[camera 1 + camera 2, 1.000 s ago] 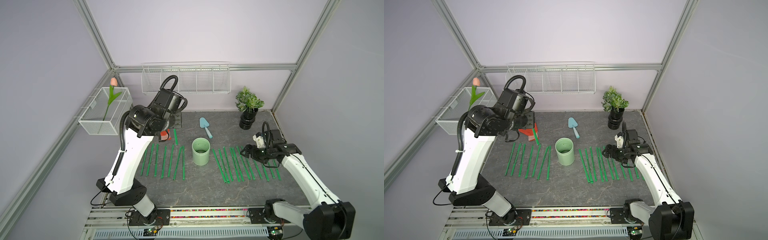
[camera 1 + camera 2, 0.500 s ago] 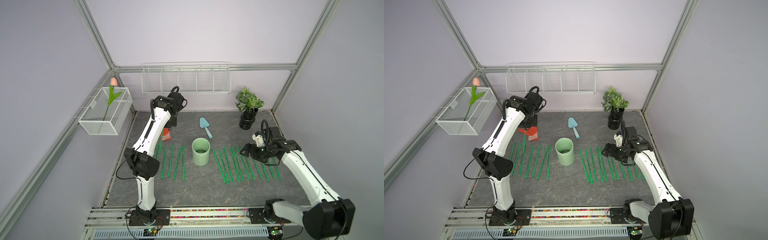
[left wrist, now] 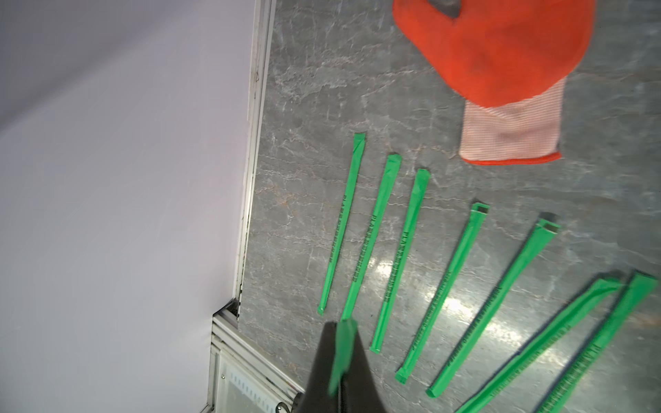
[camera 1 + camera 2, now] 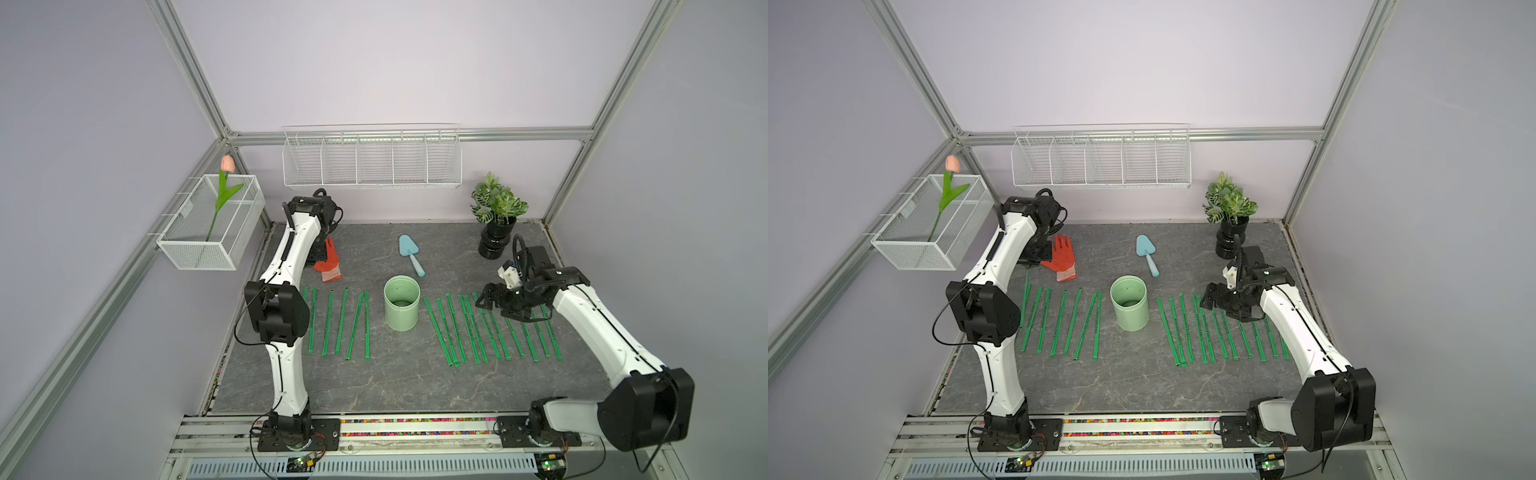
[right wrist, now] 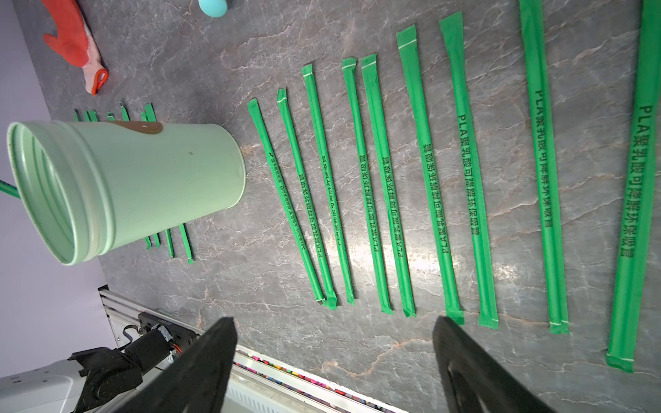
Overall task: Take the straws out of the storage container
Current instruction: Place the straw at the center of the board.
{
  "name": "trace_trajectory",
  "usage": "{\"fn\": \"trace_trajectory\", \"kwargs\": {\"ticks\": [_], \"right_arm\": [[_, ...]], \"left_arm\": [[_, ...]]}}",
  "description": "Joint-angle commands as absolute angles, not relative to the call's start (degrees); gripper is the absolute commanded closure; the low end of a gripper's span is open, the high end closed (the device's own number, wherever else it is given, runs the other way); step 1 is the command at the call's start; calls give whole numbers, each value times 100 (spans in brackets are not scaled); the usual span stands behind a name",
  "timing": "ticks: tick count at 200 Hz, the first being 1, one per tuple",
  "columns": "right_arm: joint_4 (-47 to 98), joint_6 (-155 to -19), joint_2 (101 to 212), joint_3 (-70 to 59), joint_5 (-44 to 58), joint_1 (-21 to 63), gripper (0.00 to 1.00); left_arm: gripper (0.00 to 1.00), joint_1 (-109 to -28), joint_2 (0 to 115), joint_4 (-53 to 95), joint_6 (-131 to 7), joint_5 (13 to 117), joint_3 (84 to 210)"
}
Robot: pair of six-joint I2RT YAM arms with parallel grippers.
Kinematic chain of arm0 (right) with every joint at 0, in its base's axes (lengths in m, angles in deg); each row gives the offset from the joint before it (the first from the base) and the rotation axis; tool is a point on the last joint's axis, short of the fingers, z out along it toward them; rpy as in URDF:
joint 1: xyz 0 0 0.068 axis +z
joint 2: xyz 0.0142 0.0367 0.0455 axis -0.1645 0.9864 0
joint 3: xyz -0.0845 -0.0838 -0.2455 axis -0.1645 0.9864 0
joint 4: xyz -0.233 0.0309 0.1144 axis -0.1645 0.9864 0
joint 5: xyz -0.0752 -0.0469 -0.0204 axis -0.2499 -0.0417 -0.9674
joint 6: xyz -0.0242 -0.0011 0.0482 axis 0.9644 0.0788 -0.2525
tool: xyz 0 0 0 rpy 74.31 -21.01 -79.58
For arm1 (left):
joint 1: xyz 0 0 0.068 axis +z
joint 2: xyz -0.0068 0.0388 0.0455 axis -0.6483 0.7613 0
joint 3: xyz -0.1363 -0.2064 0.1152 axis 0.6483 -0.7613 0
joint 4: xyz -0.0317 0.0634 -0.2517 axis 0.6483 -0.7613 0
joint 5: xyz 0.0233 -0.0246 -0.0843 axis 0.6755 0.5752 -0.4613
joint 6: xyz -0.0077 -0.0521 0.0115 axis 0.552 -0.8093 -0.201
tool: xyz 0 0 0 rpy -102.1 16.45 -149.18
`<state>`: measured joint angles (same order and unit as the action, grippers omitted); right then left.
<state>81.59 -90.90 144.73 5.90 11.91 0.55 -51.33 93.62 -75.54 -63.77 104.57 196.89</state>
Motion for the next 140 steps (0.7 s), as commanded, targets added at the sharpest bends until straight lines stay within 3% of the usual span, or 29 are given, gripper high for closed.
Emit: {"fn": "trace_trajectory", "kwargs": {"ticks": [1,140], "right_arm": [[8210,-9205,14528,492,1107,99,11],[7914,-9357,15036,362,1030,187,11]], "left_arm": [[97,-4968,9431,-7942,-6201,10670,19380],[99,-4002,9609,-7240,-5736,10758,18541]]}}
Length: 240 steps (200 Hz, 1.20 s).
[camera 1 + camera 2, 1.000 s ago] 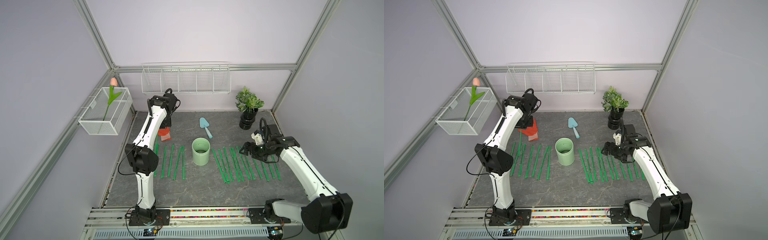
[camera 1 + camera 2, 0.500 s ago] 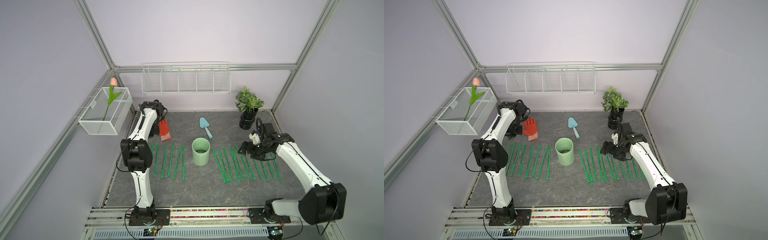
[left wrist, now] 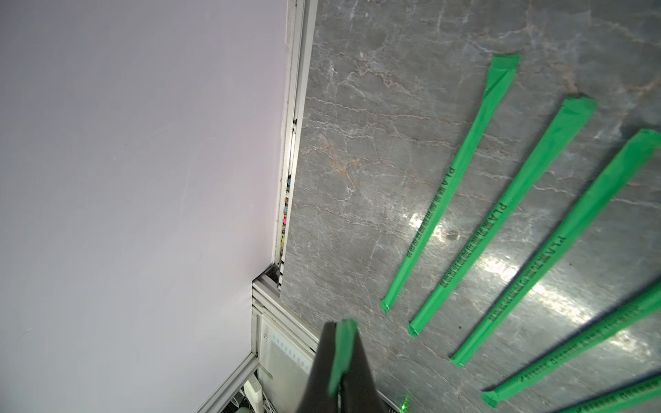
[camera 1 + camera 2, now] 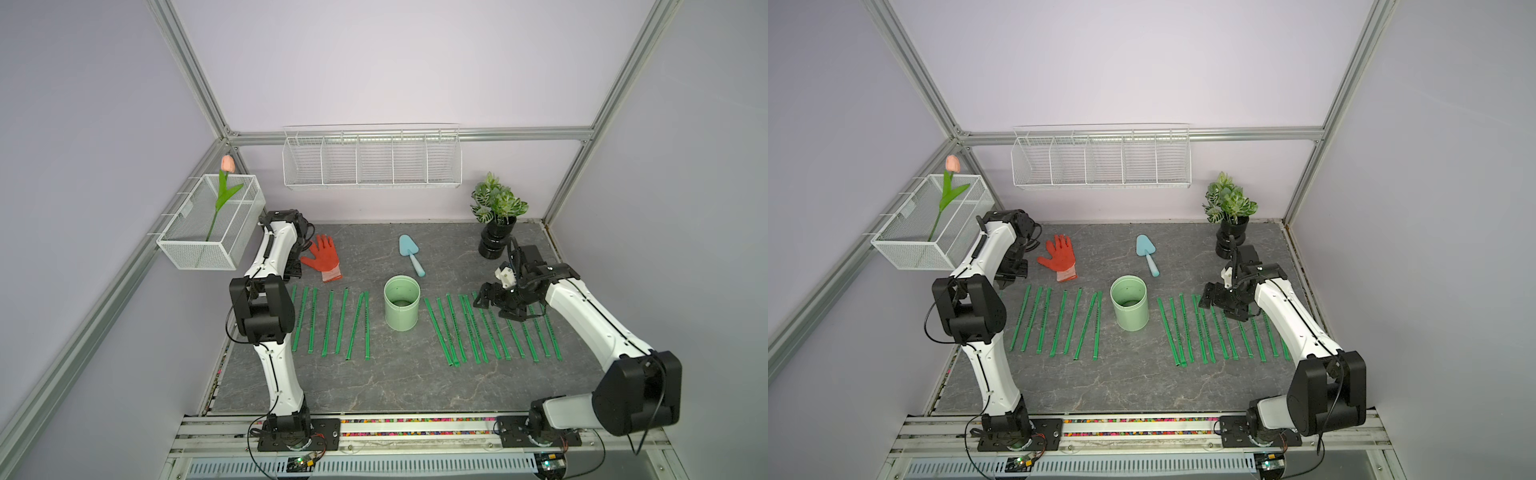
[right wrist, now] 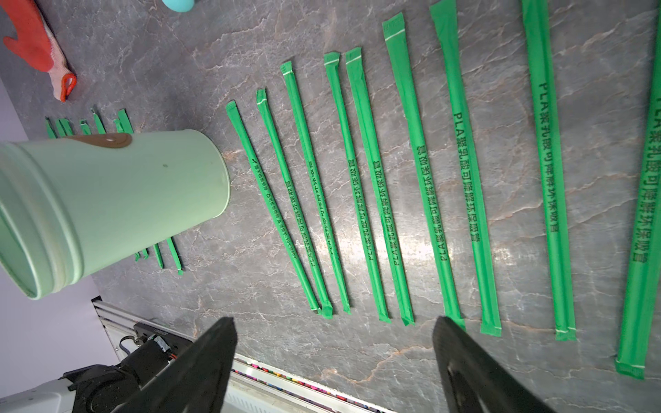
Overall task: Take the straws out of the storage container
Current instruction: Place the straw at the center of the board.
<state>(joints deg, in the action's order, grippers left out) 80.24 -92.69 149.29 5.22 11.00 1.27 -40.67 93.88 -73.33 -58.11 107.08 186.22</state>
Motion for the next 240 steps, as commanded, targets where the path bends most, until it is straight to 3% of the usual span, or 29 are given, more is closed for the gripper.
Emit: {"fn": "trace_trajectory", "kwargs": {"ticks": [1,240], "right_arm": [[7910,-9356,15039,357,1030,191,11],[7802,-9403,15358,396,916,196,11]], "left_arm": [[99,-4000,9611,-7238,-5733,10758,18540],[98,-3818,10570,-6911,-5645,10697,18961]]}}
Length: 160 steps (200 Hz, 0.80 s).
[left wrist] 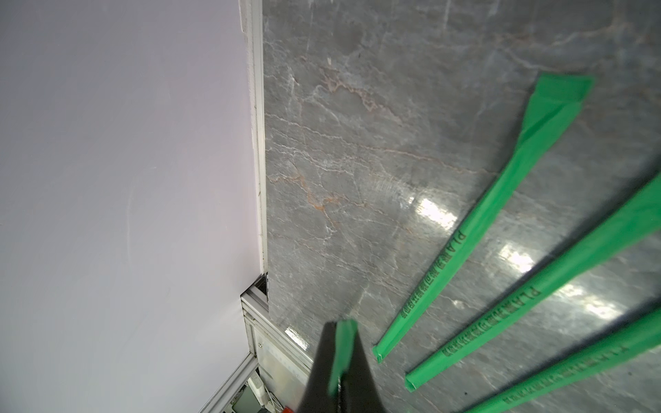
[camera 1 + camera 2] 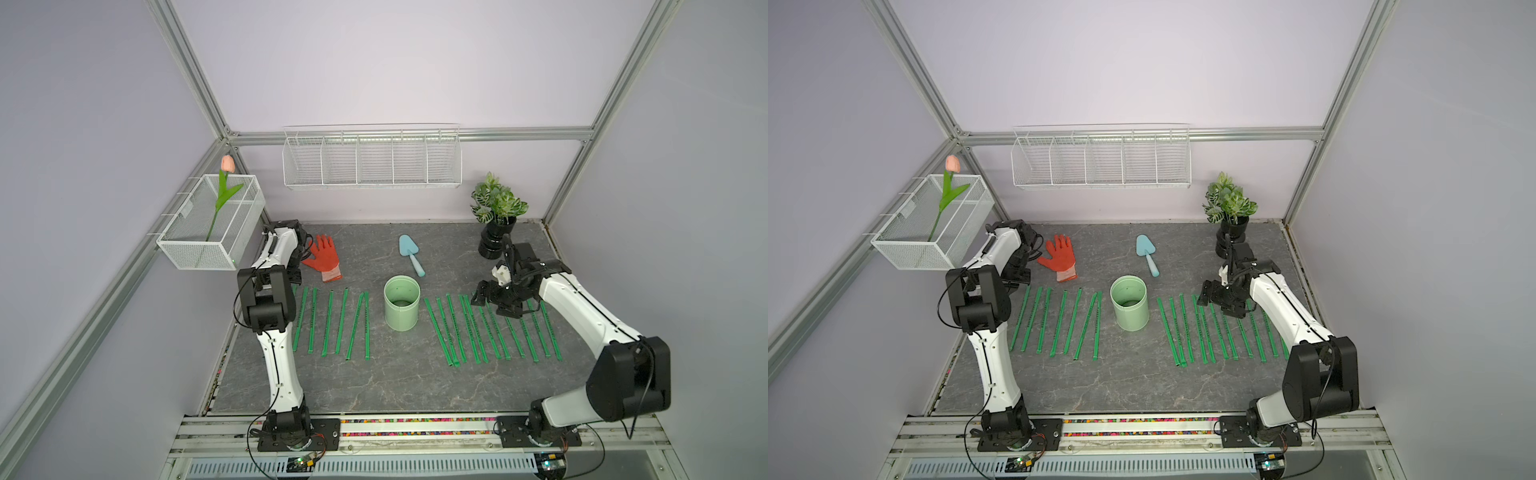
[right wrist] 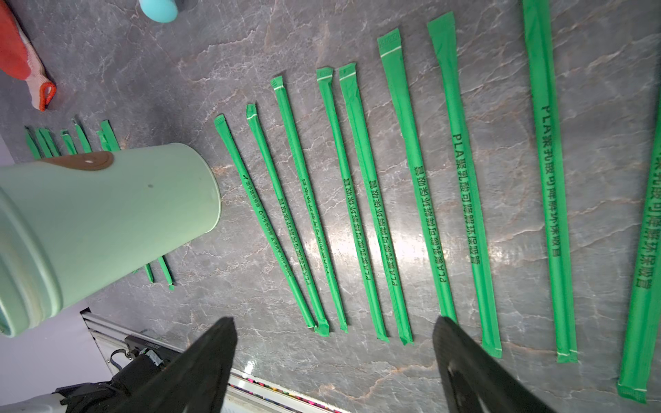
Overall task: Take the straws out of the storage container
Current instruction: Place the straw at the center of the board.
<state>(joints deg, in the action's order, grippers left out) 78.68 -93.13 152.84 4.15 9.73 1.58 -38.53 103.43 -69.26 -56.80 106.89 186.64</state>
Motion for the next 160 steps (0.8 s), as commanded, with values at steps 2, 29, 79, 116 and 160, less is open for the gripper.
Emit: {"fn": "trace_trajectory", "kwargs": {"ticks": [2,29,79,116,160], "right_arm": [[7801,-9407,15358,396,916,196,11],[7801,-9430,15356,388,893,196,11],[7809,-9457,15415,379,867,196,11],[7792,-9469,15463,388,858,196,11],[7835,-9469,15464,379,830,194,11]], "left_arm": [[98,-3814,10581,-6921,-5638,10693,18981],[98,-3798,10759,-6987,-5615,10697,19232],[96,-3778,11001,-7077,-5595,10688,19632],[95,-3769,11070,-7036,-5578,10679,19634],[94,-3769,11183,-7029,-5566,10662,19724]]}}
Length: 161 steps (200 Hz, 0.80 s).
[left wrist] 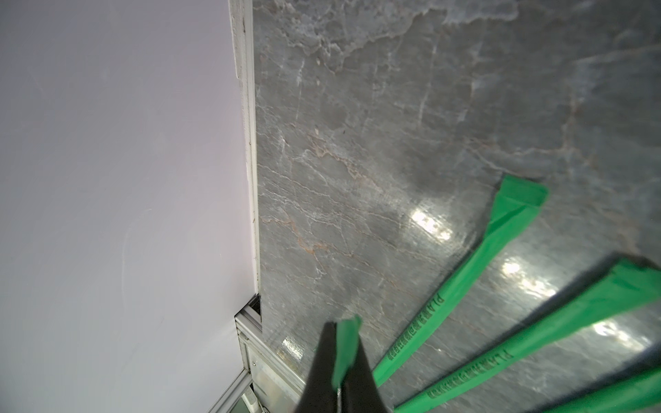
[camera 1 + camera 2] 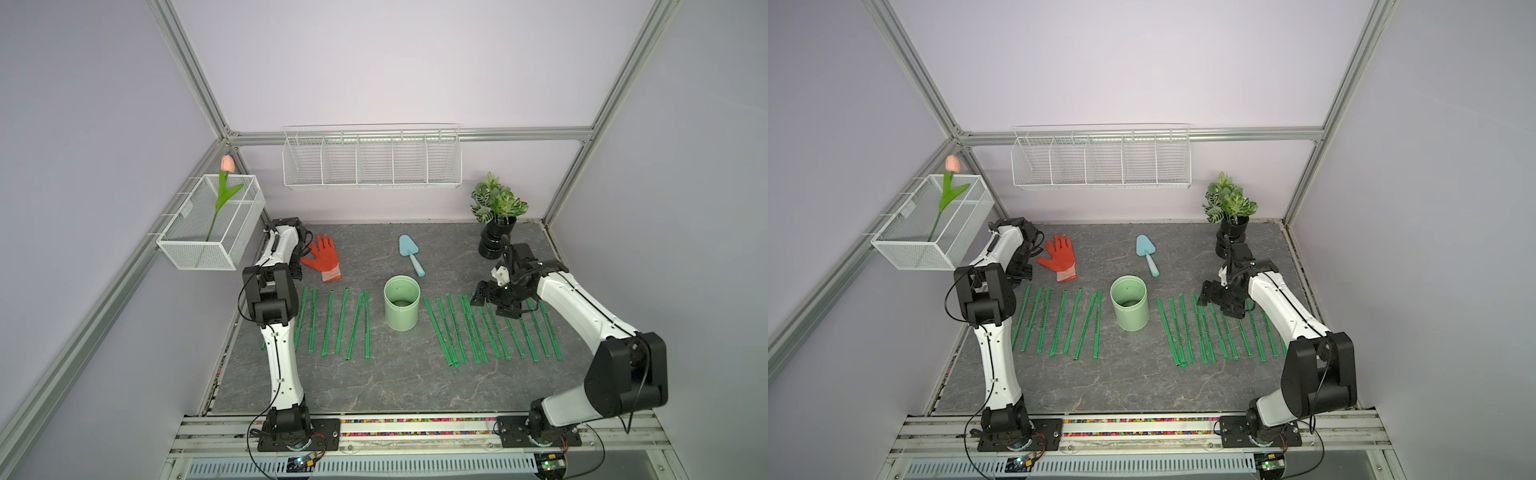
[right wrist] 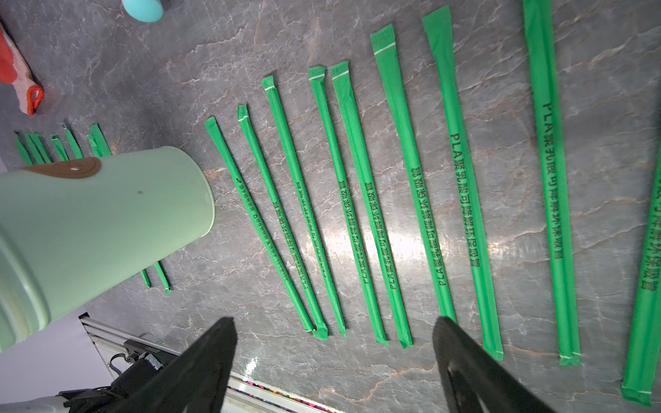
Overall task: Take the straws out of the storage container
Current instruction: Place the straw at the center of the board.
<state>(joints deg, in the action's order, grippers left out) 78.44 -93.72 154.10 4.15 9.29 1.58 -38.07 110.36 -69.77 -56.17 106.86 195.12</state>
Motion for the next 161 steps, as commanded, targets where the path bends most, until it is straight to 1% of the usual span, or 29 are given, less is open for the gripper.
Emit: {"fn": "trace_trajectory", "kwargs": {"ticks": [1,104,109,161], "right_arm": [[7835,-9474,15464,379,829,195,11],[7862,-9529,15466,365,796,196,11],[7860,-9524,15478,361,799,341,11],[7859,-9541,15528,327,801,371,11]], "left_arm": [[94,-3765,11185,-7027,-5564,10662,19721],[90,-3725,11321,-6936,-5535,10644,19753],[90,-3721,11330,-6933,-5533,10653,19747],[88,-3708,11366,-6876,-5518,10653,19712]]}}
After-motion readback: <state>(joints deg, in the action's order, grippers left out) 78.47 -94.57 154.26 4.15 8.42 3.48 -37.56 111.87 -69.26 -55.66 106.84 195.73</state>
